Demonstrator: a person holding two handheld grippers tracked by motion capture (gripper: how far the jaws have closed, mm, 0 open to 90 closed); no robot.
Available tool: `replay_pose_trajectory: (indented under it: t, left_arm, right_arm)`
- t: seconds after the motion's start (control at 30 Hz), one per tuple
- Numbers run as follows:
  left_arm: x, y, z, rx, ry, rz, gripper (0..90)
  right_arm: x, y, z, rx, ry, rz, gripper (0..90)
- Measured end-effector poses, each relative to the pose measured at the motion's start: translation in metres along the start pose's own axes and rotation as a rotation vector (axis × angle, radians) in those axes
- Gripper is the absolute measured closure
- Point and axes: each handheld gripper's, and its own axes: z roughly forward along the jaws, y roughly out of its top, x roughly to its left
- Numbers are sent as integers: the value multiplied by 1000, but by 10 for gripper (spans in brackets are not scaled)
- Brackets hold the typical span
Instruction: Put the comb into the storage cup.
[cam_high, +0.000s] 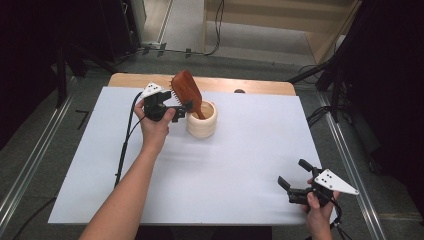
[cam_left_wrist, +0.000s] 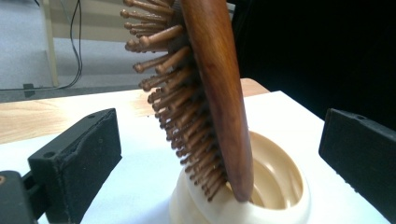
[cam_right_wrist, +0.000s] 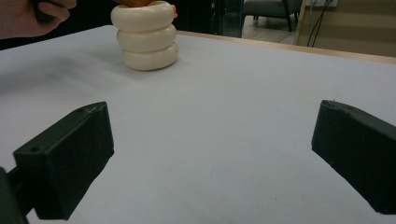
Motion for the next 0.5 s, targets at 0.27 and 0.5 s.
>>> replay_pose_trajectory:
  t: [0.27, 0.5]
  left_arm:
    - [-1, -7, -18, -21, 9, 23, 0]
    - [-5, -12, -37, -35, 21, 74, 0]
  right_arm:
    - [0, 0, 0, 0, -2, 0, 0]
    - [0, 0, 0, 0, -2, -2, 0]
